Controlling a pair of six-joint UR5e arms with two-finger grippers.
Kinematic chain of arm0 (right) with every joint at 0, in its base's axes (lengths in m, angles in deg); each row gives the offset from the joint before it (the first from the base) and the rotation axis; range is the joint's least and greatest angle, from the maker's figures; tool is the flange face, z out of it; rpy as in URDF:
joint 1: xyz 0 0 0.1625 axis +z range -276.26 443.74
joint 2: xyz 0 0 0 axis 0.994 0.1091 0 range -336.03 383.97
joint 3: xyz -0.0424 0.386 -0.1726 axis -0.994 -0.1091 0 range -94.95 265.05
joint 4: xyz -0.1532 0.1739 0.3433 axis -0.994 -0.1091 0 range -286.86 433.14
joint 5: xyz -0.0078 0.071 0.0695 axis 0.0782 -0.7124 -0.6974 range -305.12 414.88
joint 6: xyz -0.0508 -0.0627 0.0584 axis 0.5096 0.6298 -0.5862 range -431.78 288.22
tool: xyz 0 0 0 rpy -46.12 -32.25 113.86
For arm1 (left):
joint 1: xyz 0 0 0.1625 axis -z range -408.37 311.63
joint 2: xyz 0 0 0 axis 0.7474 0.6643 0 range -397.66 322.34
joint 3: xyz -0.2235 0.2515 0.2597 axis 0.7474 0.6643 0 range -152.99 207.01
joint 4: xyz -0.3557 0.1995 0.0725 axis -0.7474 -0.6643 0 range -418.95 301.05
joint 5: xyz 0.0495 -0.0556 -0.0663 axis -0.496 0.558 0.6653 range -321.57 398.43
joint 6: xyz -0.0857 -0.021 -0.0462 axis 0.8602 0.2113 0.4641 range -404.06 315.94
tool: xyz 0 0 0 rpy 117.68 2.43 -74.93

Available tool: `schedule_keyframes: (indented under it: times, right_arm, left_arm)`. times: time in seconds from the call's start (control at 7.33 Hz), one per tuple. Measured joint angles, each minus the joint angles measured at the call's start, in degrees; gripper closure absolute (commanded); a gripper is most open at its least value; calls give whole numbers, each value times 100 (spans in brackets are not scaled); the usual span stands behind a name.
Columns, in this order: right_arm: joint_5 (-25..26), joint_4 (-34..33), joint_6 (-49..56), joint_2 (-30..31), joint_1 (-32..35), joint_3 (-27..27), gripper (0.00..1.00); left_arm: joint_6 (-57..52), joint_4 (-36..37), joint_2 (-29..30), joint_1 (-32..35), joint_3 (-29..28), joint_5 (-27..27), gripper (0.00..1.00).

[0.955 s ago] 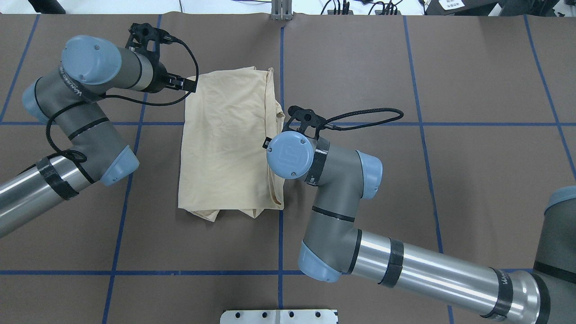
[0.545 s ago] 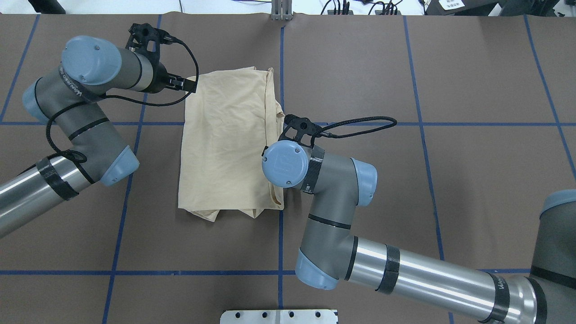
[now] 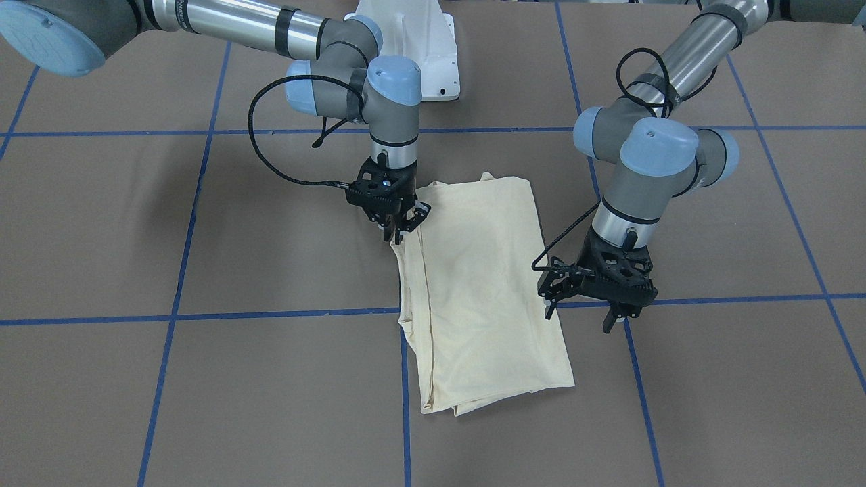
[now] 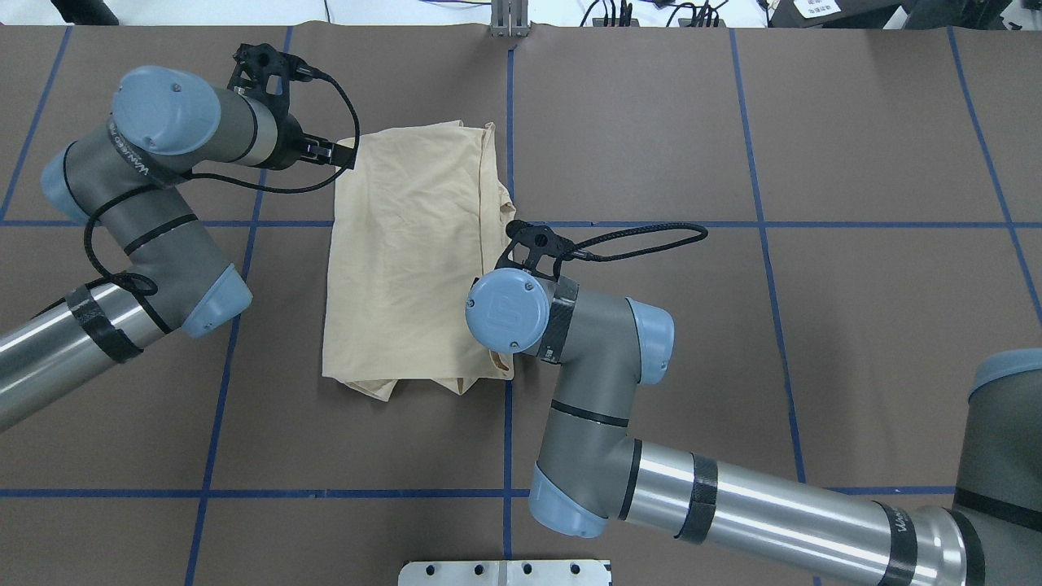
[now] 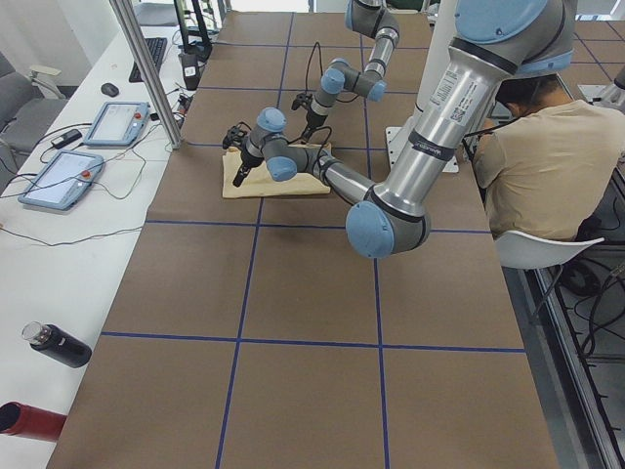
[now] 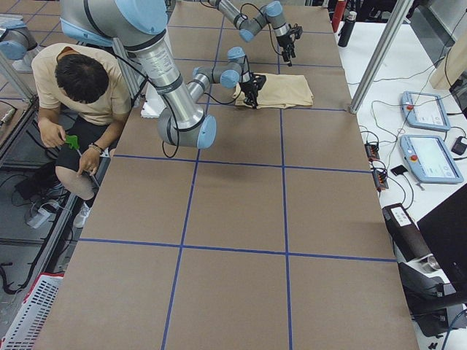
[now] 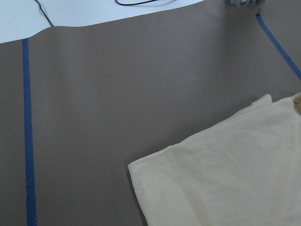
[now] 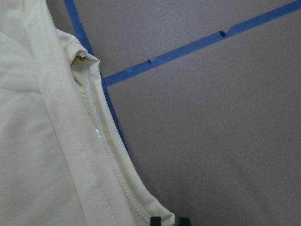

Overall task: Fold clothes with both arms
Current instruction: 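Lower the right gripper onto the shirt's side edge nearest it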

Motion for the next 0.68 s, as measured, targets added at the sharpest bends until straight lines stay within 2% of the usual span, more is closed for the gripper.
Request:
schedule_keyframes:
  times: [0.55,0.68]
  right_arm:
    - [1,-8,16,18,1,47,100]
    - [-16,-51,47,165,7,244,100]
  left_arm:
    - [0,-6,-4,-7,7,2,0]
    - [2,-7,-1,-19,7,6,0]
